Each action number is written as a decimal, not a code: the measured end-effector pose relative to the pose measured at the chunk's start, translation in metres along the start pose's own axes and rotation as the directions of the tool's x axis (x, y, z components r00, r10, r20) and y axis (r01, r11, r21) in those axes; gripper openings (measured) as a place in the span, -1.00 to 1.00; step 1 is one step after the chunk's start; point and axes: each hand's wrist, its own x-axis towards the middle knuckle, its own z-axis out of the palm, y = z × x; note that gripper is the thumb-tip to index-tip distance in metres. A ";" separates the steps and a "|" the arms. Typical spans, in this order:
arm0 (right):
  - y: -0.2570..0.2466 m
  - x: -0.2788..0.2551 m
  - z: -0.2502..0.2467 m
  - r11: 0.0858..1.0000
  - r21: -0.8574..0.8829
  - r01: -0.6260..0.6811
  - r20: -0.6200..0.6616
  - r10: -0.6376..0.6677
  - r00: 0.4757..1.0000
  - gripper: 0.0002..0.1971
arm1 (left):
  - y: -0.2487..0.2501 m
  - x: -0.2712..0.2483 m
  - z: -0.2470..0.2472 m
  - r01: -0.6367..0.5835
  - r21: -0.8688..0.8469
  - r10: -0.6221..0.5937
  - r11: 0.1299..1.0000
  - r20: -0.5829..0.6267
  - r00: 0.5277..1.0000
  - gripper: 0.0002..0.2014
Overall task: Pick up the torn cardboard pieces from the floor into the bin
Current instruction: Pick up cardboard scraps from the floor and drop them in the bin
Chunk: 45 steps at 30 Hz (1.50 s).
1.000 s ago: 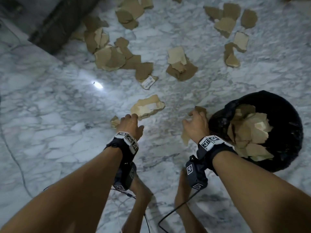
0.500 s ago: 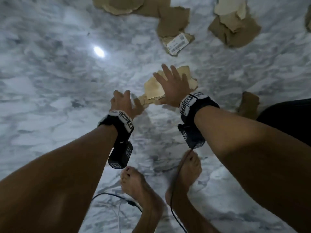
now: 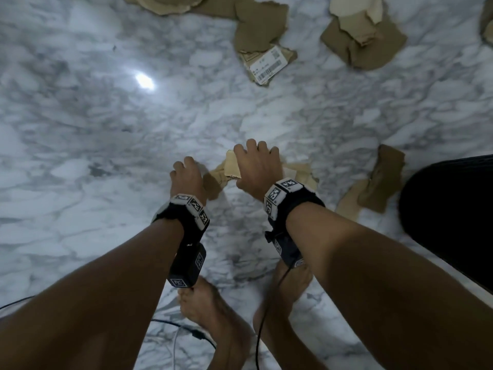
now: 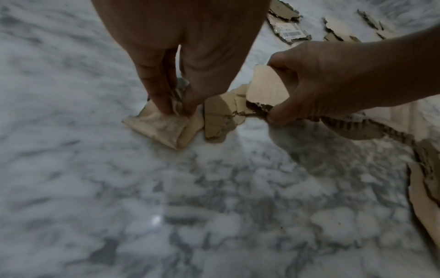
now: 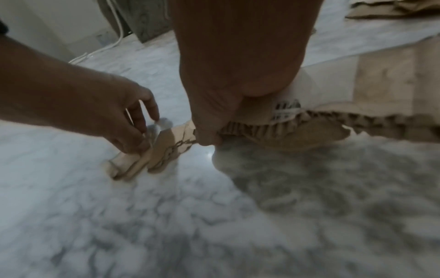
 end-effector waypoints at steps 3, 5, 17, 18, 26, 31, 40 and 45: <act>0.004 -0.006 0.004 0.993 0.098 -0.069 0.028 0.067 0.997 -0.53 | 0.003 0.000 0.003 0.019 0.034 -0.020 0.999 0.024 1.000 -0.60; 0.013 -0.013 0.007 0.981 0.159 -0.107 0.033 0.103 0.994 -0.57 | 0.004 0.002 0.006 0.076 0.005 -0.076 0.997 0.045 0.996 -0.61; 0.155 -0.102 0.013 0.395 0.611 -0.685 0.190 0.767 0.612 -0.20 | 0.066 -0.040 0.012 -0.115 -0.103 0.115 0.988 -0.006 0.993 -0.71; 0.162 -0.108 0.013 0.380 0.598 -0.706 0.178 0.795 0.579 -0.20 | 0.075 -0.042 0.014 -0.166 -0.112 0.164 0.980 -0.023 0.986 -0.72; 0.178 -0.116 0.046 0.218 0.517 -0.828 0.360 0.822 0.441 0.00 | 0.110 -0.040 0.046 -0.262 -0.015 0.262 0.965 0.030 0.965 -0.42; 0.162 -0.111 0.053 0.088 0.592 -0.801 0.363 0.858 0.363 -0.11 | 0.107 -0.046 0.047 -0.352 0.140 0.359 0.926 -0.029 0.933 -0.58; 0.160 -0.118 0.052 0.190 0.615 -0.765 0.251 0.873 0.418 -0.22 | 0.102 -0.035 0.041 -0.345 0.031 0.343 0.938 0.039 0.938 -0.67; 0.144 -0.118 0.038 0.232 0.641 -0.731 0.245 0.841 0.482 -0.40 | 0.104 -0.032 0.043 -0.299 0.012 0.298 0.954 0.053 0.953 -0.80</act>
